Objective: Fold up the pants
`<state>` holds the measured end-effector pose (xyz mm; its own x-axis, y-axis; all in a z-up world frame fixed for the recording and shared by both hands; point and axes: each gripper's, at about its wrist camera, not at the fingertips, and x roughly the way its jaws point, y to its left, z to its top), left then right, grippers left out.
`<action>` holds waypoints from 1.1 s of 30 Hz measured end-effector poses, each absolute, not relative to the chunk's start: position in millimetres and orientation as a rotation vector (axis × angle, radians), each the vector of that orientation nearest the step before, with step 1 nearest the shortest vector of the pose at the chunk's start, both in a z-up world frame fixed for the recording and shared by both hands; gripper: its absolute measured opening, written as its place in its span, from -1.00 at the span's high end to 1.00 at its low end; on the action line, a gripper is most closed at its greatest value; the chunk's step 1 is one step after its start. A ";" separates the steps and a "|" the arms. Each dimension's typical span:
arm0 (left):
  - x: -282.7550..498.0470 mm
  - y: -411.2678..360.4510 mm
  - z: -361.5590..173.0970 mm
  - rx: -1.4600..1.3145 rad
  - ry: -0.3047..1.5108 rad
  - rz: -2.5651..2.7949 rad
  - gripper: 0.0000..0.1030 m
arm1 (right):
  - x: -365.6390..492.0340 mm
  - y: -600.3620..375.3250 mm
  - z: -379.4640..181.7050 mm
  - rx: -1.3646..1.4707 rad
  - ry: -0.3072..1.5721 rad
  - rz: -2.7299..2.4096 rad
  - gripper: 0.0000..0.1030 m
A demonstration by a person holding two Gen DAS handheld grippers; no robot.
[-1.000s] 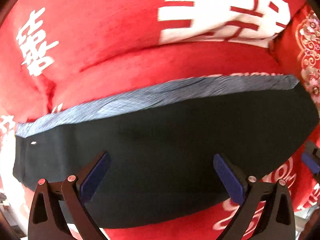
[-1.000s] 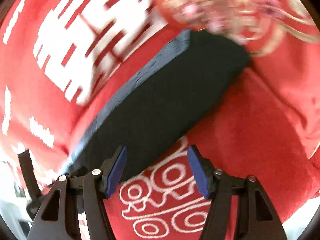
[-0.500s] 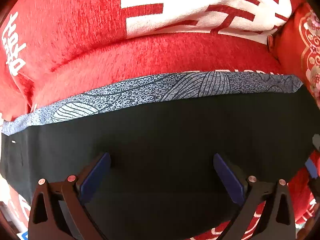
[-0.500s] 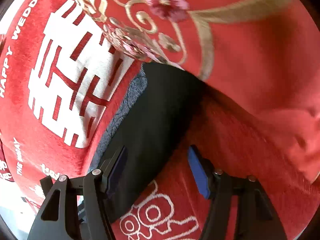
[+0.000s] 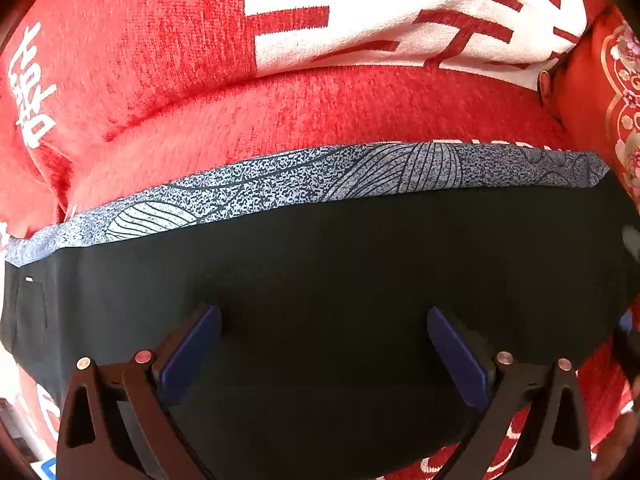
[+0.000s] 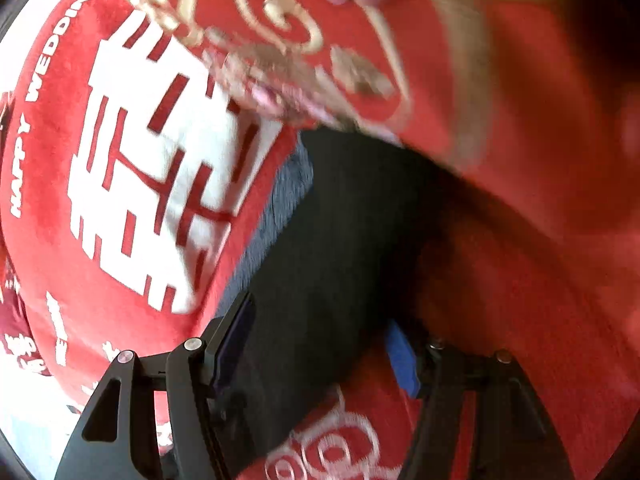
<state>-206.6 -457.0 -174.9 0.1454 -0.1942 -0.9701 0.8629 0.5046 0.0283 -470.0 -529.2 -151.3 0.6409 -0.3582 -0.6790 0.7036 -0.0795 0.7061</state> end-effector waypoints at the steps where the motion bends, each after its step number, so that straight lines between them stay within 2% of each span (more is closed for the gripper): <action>1: -206.9 -456.4 -175.0 0.705 1.181 -0.864 -1.00 | -467.5 -534.2 -152.2 1.377 0.307 -0.920 -0.30; 4: -204.5 -454.6 -176.9 0.697 1.191 -0.873 -1.00 | -457.7 -541.9 -151.8 1.339 0.316 -0.964 -0.29; 5: -204.0 -454.9 -176.0 0.699 1.198 -0.875 -1.00 | -456.4 -542.7 -150.9 1.348 0.326 -0.973 -0.13; 6: -203.1 -455.6 -173.9 0.705 1.208 -0.870 -1.00 | -455.5 -543.6 -150.1 1.370 0.356 -0.986 0.40; 7: -202.1 -455.9 -171.6 0.705 1.212 -0.872 -0.87 | -454.6 -544.0 -149.8 1.385 0.408 -1.007 0.63; 8: -203.5 -456.3 -166.5 0.700 1.209 -0.885 -0.54 | -454.5 -543.6 -148.6 1.387 0.431 -1.010 0.71; 9: -207.6 -456.7 -159.1 0.706 1.201 -0.913 -0.46 | -454.0 -542.4 -144.5 1.372 0.438 -1.009 0.73; 14: -227.6 -453.0 -139.5 0.643 1.199 -1.046 -0.45 | -429.3 -537.3 -97.7 1.146 0.530 -0.971 0.73; 17: -246.3 -460.2 -159.6 0.591 1.257 -1.116 -0.46 | -417.4 -535.6 -79.7 1.069 0.561 -0.941 0.73; 20: -259.3 -458.3 -164.4 0.611 1.118 -1.123 -0.47 | -404.5 -533.8 -73.9 1.036 0.605 -0.903 0.74; 27: -234.5 -453.2 -154.0 0.558 1.228 -1.189 -0.47 | -367.1 -515.5 -41.9 0.858 0.674 -0.872 0.74; 33: -177.1 -404.2 -129.2 0.493 1.255 -1.111 -0.47 | -313.4 -480.0 -6.7 0.647 0.751 -0.805 0.73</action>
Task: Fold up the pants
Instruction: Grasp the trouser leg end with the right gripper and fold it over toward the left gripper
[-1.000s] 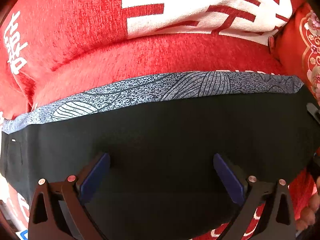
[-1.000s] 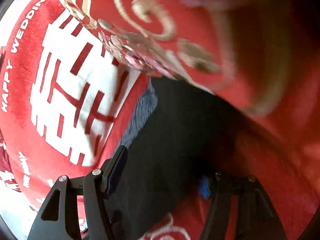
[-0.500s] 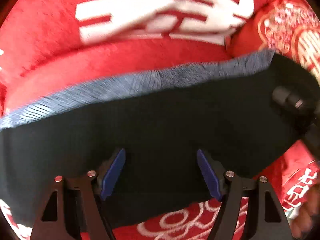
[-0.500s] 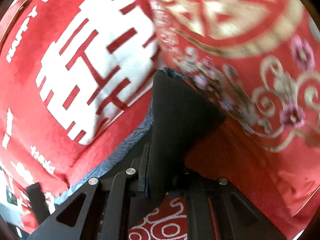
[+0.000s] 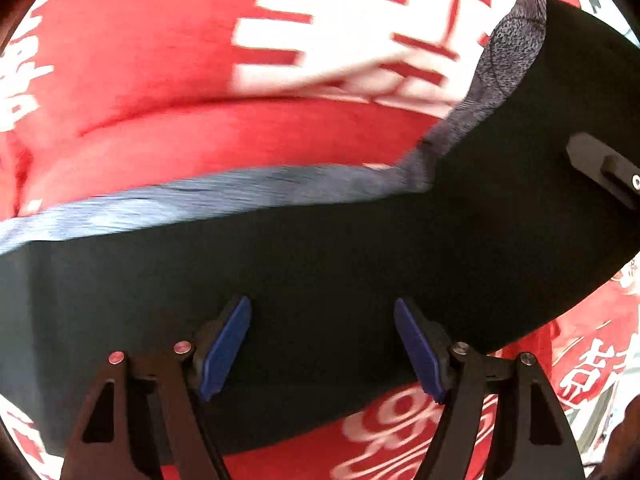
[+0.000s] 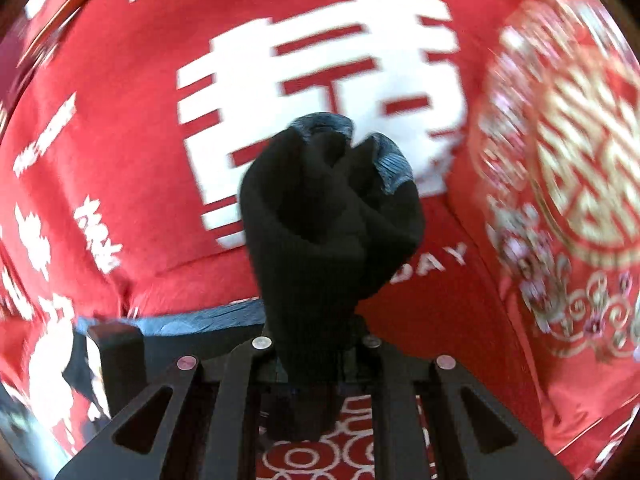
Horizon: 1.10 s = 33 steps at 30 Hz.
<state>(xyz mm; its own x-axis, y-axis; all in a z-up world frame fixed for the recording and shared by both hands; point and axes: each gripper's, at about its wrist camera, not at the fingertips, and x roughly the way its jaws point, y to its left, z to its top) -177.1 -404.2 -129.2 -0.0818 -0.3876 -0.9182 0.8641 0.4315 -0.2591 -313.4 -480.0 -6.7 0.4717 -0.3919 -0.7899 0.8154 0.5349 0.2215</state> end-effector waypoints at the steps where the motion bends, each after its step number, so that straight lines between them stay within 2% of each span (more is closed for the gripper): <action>1: -165.9 -397.2 -126.1 0.502 1.246 -1.093 -0.47 | -298.8 -470.0 -2.4 0.603 0.771 -0.789 0.73; 3: -134.6 -374.7 -121.5 0.516 1.236 -1.036 -0.69 | -277.7 -455.9 0.3 0.558 0.796 -0.758 0.73; 4: -123.1 -365.4 -119.7 0.512 1.228 -1.015 -0.73 | -264.9 -447.0 0.3 0.533 0.809 -0.740 0.73; 10: -32.3 -293.6 -118.9 0.511 1.207 -0.832 -0.73 | -182.2 -381.1 -25.7 0.391 0.934 -0.651 0.68; 14: 15.1 -247.4 -131.5 0.511 1.224 -0.716 -0.73 | -129.9 -336.2 -71.4 0.302 1.055 -0.648 0.61; 19: 47.0 -215.1 -145.1 0.511 1.257 -0.670 -0.73 | -93.3 -280.8 -128.1 0.010 1.199 -0.693 0.44; 21: 47.0 -212.7 -143.7 0.509 1.256 -0.688 -0.73 | -93.8 -259.7 -134.8 -0.108 1.225 -0.676 0.08; 22: 47.1 -216.9 -144.8 0.509 1.258 -0.698 -0.73 | -98.1 -249.9 -132.7 -0.124 1.225 -0.633 0.05; 26: 28.7 -228.9 -121.7 0.481 1.282 -0.796 -0.73 | -118.5 -235.9 -108.9 -0.081 1.207 -0.535 -0.02; 33: -28.5 -280.2 -98.8 0.503 1.301 -1.097 -0.73 | -185.8 -281.9 -78.0 0.291 1.169 -0.604 -0.07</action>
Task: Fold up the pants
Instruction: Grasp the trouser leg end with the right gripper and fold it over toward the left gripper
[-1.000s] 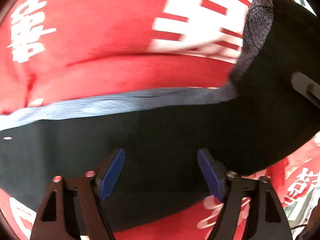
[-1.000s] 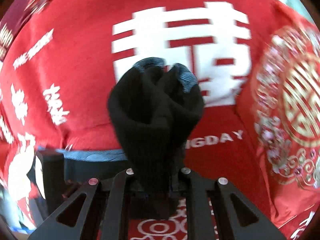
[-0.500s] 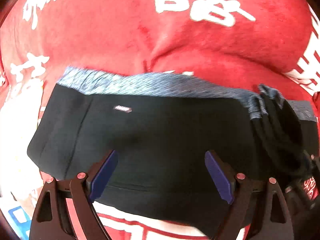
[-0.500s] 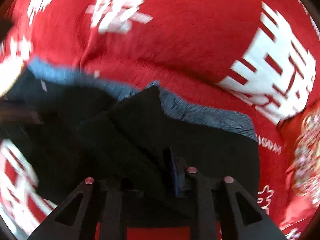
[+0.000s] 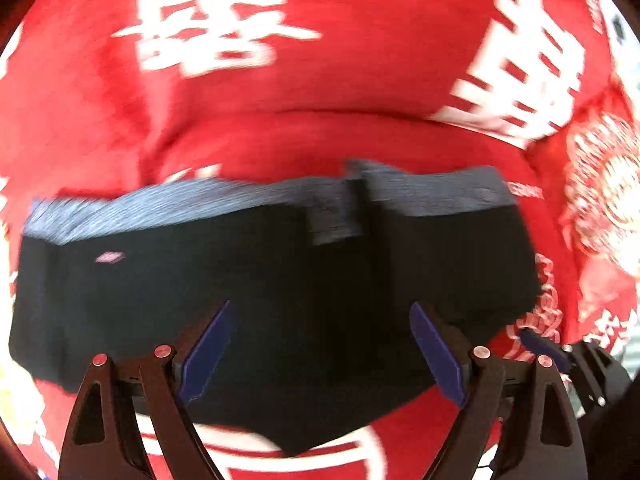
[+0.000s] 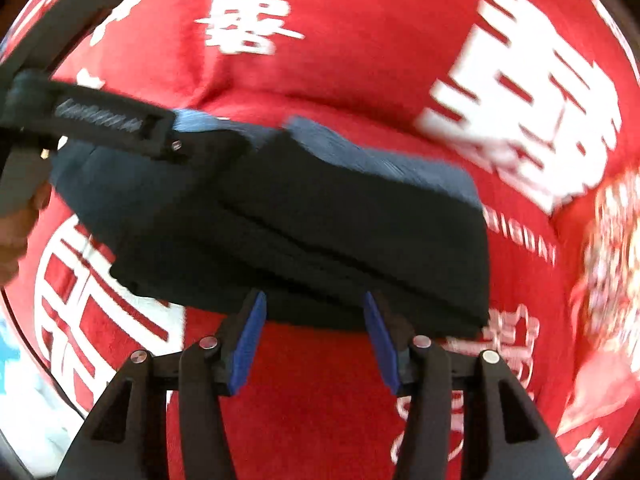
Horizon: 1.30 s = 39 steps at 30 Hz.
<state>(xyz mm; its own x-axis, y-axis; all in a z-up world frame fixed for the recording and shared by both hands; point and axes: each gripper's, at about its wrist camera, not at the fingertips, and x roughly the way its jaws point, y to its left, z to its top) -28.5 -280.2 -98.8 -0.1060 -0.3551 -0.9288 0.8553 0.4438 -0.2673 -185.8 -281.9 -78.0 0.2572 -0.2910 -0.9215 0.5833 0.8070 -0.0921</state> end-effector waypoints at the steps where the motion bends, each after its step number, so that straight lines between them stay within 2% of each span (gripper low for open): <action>1: -33.6 -287.3 -99.6 0.507 1.305 -1.118 -0.73 | -192.6 -287.4 -78.5 0.332 1.168 -0.616 -0.07; 4: -39.2 -308.5 -111.6 0.506 1.343 -1.140 -0.73 | -207.9 -299.9 -82.9 0.418 1.170 -0.639 -0.07; 5: -38.0 -312.0 -117.7 0.501 1.364 -1.135 -0.61 | -210.9 -303.6 -84.2 0.444 1.170 -0.642 -0.07; 6: -34.3 -316.3 -123.5 0.495 1.385 -1.136 -0.41 | -215.0 -305.8 -85.8 0.470 1.167 -0.647 -0.07; 7: -35.3 -319.4 -129.8 0.503 1.418 -1.147 0.12 | -217.8 -307.4 -86.7 0.489 1.163 -0.650 -0.06; 8: -37.4 -320.4 -133.8 0.523 1.433 -1.141 0.40 | -221.2 -309.2 -87.9 0.516 1.156 -0.652 0.00; 11: -41.5 -321.7 -130.6 0.522 1.441 -1.191 0.68 | -229.1 -316.4 -91.4 0.585 1.150 -0.646 0.22; 15: -48.5 -311.1 -108.5 0.531 1.371 -1.231 0.71 | -238.8 -319.6 -85.7 0.627 1.135 -0.645 0.26; 21: -53.3 -290.9 -143.6 0.598 1.403 -1.162 0.71 | -245.5 -330.2 -81.4 0.680 1.104 -0.619 0.26; 27: -56.7 -288.0 -142.8 0.578 1.380 -1.154 0.71 | -235.0 -387.9 -77.0 0.720 1.020 -0.686 0.26; 33: -59.0 -286.6 -142.0 0.538 1.372 -1.106 0.71 | -183.1 -444.9 -95.4 0.687 1.037 -0.675 0.25; 39: -49.4 -272.8 -129.4 0.476 1.351 -0.958 0.70 | -121.5 -415.8 -112.7 0.545 1.128 -0.553 0.20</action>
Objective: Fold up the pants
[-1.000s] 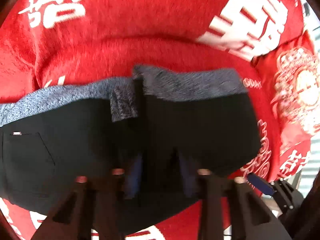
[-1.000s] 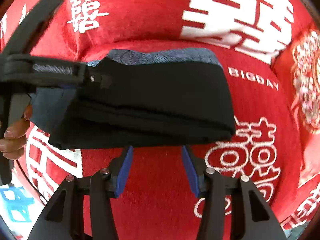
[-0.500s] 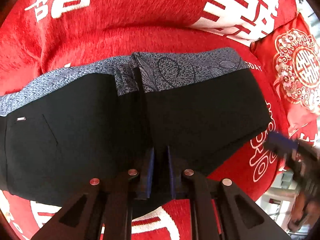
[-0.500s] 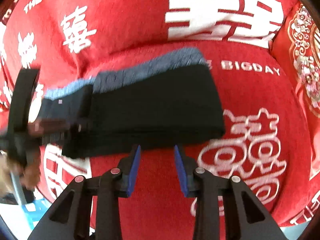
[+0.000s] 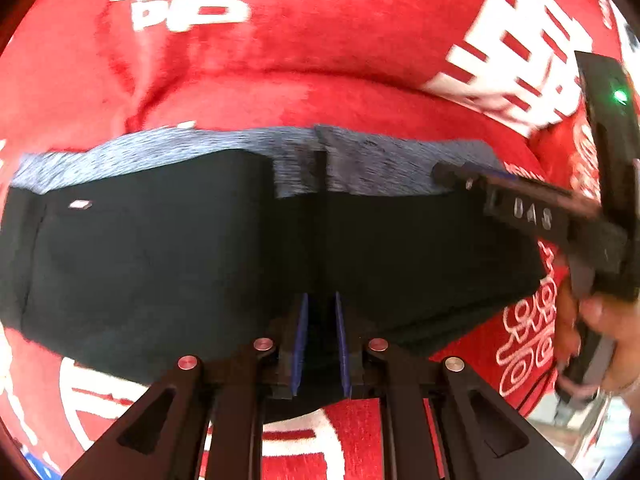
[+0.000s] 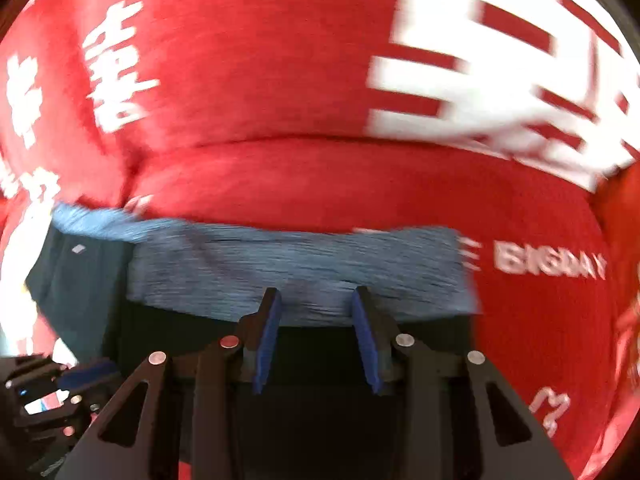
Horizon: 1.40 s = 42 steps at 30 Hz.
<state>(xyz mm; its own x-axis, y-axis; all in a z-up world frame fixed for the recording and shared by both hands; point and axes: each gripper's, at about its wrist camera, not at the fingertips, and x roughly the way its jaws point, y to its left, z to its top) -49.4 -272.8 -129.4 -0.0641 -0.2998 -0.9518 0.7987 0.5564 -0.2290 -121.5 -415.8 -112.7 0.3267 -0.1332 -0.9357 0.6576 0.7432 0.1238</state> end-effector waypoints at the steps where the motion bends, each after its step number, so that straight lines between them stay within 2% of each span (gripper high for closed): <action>1: -47.5 -270.3 -128.5 0.476 1.347 -0.928 0.70 | -113.0 -408.2 -113.1 0.534 1.135 -0.512 0.20; 8: -27.8 -233.5 -124.6 0.393 1.370 -0.738 0.70 | -91.2 -354.3 -116.2 0.452 1.191 -0.332 0.15; 10: -24.4 -221.5 -125.1 0.378 1.369 -0.712 0.70 | -101.9 -340.3 -102.6 0.408 1.153 -0.303 -0.04; 11: -23.7 -218.0 -126.0 0.374 1.368 -0.703 0.70 | -110.2 -329.8 -91.9 0.341 1.121 -0.282 -0.27; 12: -23.0 -213.8 -128.2 0.370 1.370 -0.691 0.70 | -116.2 -315.9 -83.3 0.252 1.090 -0.264 -0.40; 16: -19.2 -203.6 -139.2 0.347 1.397 -0.670 0.69 | -123.1 -271.7 -79.3 -0.049 1.061 -0.229 -0.41; 19: -17.4 -200.3 -146.8 0.372 1.432 -0.651 0.69 | -115.0 -256.8 -93.8 -0.162 1.089 -0.247 -0.40; 20: -17.2 -199.5 -147.5 0.376 1.434 -0.651 0.62 | -111.6 -253.0 -98.1 -0.182 1.097 -0.250 -0.39; 21: -16.7 -198.1 -147.5 0.380 1.431 -0.649 0.40 | -109.1 -250.8 -101.8 -0.194 1.103 -0.244 -0.38; 22: -15.7 -195.7 -146.5 0.378 1.422 -0.641 -0.41 | -109.9 -249.1 -103.1 -0.205 1.103 -0.240 -0.38; 23: -15.5 -193.4 -144.3 0.369 1.403 -0.627 -0.88 | -113.4 -245.2 -102.6 -0.224 1.104 -0.242 -0.38; 26: -10.2 -186.7 -140.1 0.344 1.382 -0.618 -0.89 | -110.7 -237.7 -109.8 -0.289 1.125 -0.265 -0.38; 28: -4.5 -182.9 -142.3 0.333 1.396 -0.597 -0.89 | -103.2 -237.1 -119.5 -0.288 1.161 -0.284 -0.22; 29: -2.7 -181.7 -143.0 0.331 1.399 -0.595 -0.89 | -99.6 -239.0 -122.8 -0.267 1.176 -0.283 0.02; 30: -0.6 -179.8 -143.7 0.330 1.404 -0.595 -0.89 | -95.3 -241.2 -125.8 -0.235 1.199 -0.272 0.52; 31: 1.8 -177.5 -144.2 0.328 1.406 -0.593 -0.89 | -92.3 -242.1 -126.9 -0.211 1.218 -0.257 0.68; 33: 7.6 -168.7 -143.8 0.327 1.407 -0.582 -0.89 | -86.9 -242.3 -122.3 -0.195 1.231 -0.256 0.77; 38: 17.2 -146.7 -141.2 0.313 1.388 -0.577 -0.89 | -89.0 -244.9 -88.8 -0.134 1.185 -0.254 0.78; 42: 27.0 -136.7 -145.8 0.309 1.386 -0.545 -0.89 | -81.5 -231.3 -109.1 -0.169 1.253 -0.222 0.77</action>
